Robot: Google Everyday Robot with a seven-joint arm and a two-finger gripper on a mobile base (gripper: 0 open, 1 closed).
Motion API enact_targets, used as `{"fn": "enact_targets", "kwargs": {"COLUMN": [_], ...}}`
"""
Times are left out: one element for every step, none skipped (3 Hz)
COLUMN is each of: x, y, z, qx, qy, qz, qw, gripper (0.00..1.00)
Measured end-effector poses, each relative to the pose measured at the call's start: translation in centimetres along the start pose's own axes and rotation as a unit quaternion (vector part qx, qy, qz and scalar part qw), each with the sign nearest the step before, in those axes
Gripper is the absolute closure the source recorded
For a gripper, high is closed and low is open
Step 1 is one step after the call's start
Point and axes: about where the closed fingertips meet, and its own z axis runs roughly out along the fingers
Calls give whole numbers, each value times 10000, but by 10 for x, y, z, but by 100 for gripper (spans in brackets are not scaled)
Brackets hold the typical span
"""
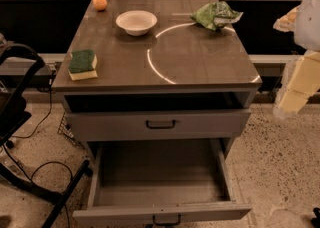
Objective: Move green jalapeno chip bag near sponge
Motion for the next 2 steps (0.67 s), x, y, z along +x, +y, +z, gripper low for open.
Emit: {"fn": "enact_targets", "kwargs": {"x": [0,0], "y": [0,-13], "z": [0,4], "qx": [1,226], "qy": [0,-123], "qz": [0,80], "qw": [10000,9996], "gripper": [0,0]}}
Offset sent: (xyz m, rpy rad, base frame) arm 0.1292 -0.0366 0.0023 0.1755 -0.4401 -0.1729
